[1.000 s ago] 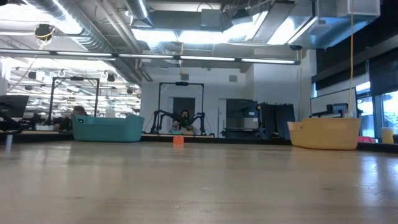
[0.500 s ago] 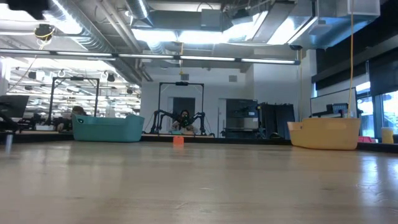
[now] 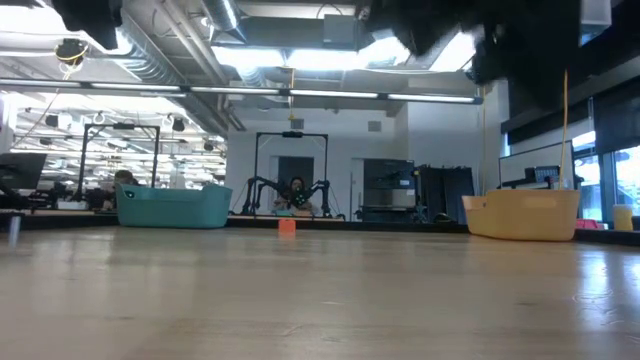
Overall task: Sort & place blocks by color
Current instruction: Put the blue game piece into the gray bin
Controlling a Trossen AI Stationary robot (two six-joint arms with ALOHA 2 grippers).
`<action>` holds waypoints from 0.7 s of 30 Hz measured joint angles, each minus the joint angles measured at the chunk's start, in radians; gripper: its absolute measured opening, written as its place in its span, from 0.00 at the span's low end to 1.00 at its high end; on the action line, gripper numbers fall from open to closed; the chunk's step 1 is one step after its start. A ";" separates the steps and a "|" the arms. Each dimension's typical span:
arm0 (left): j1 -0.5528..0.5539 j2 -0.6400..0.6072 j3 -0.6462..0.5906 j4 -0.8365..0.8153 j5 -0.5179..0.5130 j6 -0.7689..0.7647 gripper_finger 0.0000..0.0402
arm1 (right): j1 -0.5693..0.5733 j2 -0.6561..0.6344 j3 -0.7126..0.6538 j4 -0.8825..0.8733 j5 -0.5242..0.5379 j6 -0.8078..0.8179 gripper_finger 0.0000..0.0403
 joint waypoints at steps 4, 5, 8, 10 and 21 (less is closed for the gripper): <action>0.007 0.000 0.000 -0.002 0.021 0.037 0.40 | 0.035 0.000 -0.137 0.211 -0.073 0.108 0.57; 0.007 0.000 0.000 -0.002 0.024 0.044 0.40 | 0.045 0.000 -0.161 0.250 -0.101 0.134 0.57; 0.007 0.000 0.000 -0.002 0.025 0.069 0.40 | 0.083 0.000 -0.209 0.309 -0.154 0.204 0.57; 0.008 0.000 0.000 -0.002 0.021 0.085 0.40 | 0.115 0.000 -0.227 0.346 -0.153 0.255 0.57; 0.072 0.000 0.000 -0.002 0.042 0.138 0.40 | 0.244 0.002 -0.254 0.544 0.073 0.406 0.57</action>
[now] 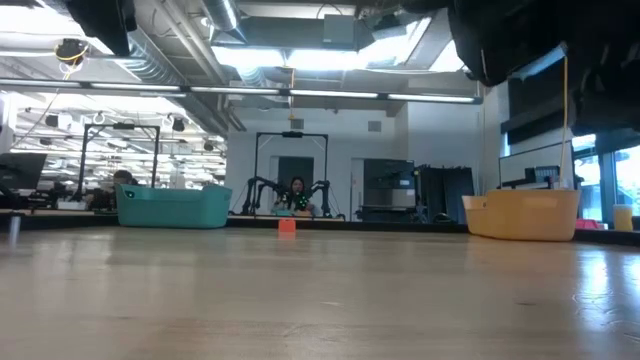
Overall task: Sort & place blocks by color
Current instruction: Put the blue game piece into the gray bin
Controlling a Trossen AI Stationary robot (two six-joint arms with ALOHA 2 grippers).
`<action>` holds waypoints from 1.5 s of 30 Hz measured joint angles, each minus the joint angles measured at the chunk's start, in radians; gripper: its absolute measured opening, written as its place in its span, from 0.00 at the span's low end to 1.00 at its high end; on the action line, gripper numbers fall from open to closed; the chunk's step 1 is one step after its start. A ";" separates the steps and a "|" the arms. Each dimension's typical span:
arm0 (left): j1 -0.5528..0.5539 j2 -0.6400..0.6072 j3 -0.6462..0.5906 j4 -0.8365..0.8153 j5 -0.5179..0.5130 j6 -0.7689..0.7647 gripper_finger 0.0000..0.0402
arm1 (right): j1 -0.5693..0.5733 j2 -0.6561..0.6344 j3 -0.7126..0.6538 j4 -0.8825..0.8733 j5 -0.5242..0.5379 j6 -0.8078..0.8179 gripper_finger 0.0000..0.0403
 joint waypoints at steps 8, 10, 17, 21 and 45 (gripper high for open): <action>0.049 0.000 0.000 0.000 0.028 0.037 0.40 | 0.031 0.008 -0.001 -0.015 0.032 0.128 0.57; 0.057 0.000 0.000 0.000 0.031 0.038 0.40 | 0.036 0.008 -0.001 -0.021 0.058 0.133 0.57; 0.071 0.000 0.000 0.000 0.061 0.063 0.40 | 0.037 0.033 -0.001 -0.008 0.065 0.155 0.57; 0.071 0.000 0.000 0.000 0.061 0.063 0.40 | 0.037 0.053 -0.001 0.002 0.065 0.156 0.57; 0.071 0.000 0.000 0.000 0.061 0.089 0.40 | 0.034 0.146 0.002 0.005 0.044 0.161 0.49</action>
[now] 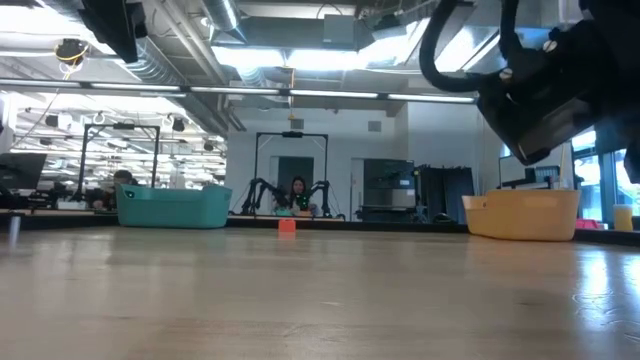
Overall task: Sort & place blocks by color
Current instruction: Put the blue game piece into the gray bin
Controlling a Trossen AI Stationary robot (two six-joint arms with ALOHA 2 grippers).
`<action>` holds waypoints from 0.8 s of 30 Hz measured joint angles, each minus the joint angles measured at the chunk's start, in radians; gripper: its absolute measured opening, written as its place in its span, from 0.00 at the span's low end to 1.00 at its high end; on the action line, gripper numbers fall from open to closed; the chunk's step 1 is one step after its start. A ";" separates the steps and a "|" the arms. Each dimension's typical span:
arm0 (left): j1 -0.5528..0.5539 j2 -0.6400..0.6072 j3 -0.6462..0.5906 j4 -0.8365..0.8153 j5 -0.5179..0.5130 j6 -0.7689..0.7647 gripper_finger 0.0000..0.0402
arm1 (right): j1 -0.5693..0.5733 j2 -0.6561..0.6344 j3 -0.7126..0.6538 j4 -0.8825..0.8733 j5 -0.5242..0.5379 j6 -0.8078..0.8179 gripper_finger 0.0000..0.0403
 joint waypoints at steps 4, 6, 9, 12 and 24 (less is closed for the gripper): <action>0.000 0.000 0.000 0.000 0.000 0.000 0.40 | -0.016 0.001 0.000 -0.008 0.002 -0.024 0.34; 0.000 0.000 0.000 0.000 0.000 0.000 0.40 | -0.026 0.001 0.000 -0.009 0.002 -0.054 0.35; 0.000 0.000 0.000 0.000 0.000 0.000 0.40 | -0.045 0.004 0.012 -0.022 0.001 -0.103 0.35; 0.000 0.000 0.000 0.000 0.000 0.000 0.40 | -0.076 0.007 0.043 -0.063 0.005 -0.176 0.35; 0.000 0.000 0.000 0.007 0.012 -0.012 0.40 | -0.248 0.013 0.256 -0.260 0.252 -0.540 0.35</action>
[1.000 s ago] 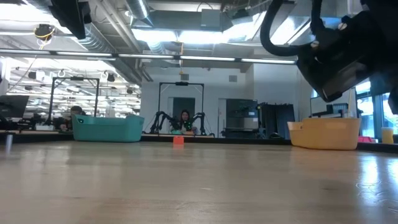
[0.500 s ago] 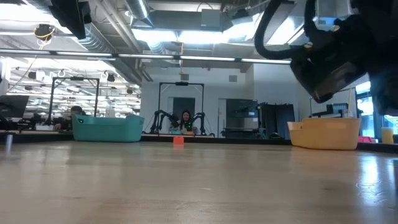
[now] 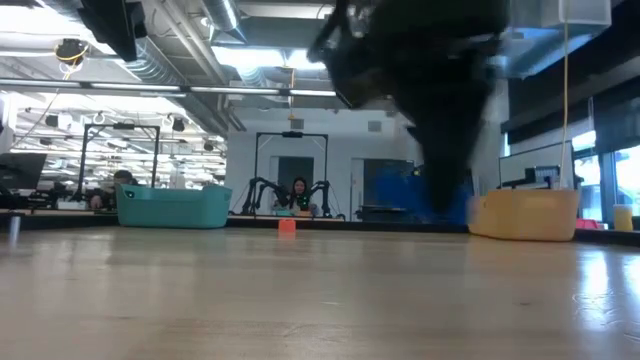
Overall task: Sort & place blocks by color
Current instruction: Put the blue game piece into the gray bin
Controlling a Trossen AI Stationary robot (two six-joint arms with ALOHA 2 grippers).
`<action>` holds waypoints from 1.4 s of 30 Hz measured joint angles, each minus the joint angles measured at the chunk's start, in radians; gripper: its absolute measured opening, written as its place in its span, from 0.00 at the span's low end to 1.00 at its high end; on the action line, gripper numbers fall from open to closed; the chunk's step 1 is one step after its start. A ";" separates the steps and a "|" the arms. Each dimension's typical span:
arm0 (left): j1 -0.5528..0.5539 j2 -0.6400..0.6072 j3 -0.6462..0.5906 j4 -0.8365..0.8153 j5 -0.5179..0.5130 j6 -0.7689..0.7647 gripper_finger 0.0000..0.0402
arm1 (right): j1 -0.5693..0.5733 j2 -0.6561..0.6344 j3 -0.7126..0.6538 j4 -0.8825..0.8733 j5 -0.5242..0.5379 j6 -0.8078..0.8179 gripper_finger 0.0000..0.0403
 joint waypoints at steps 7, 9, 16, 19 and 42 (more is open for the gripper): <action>-0.004 0.000 0.000 0.112 -0.100 0.167 0.40 | -0.045 -0.002 0.211 -0.124 0.196 -0.224 0.35; -0.009 0.000 0.000 0.161 -0.123 0.233 0.40 | -0.050 -0.002 0.267 -0.144 0.266 -0.281 0.35; 0.051 0.000 0.000 0.345 -0.146 0.112 0.40 | -0.049 -0.004 0.393 -0.181 0.478 -0.416 0.35; 0.072 0.000 0.000 0.402 -0.141 0.050 0.40 | -0.050 -0.006 0.415 -0.181 0.558 -0.466 0.35; 0.176 0.105 0.000 0.618 -0.017 -0.101 0.40 | -0.046 -0.006 0.474 -0.155 0.661 -0.599 0.35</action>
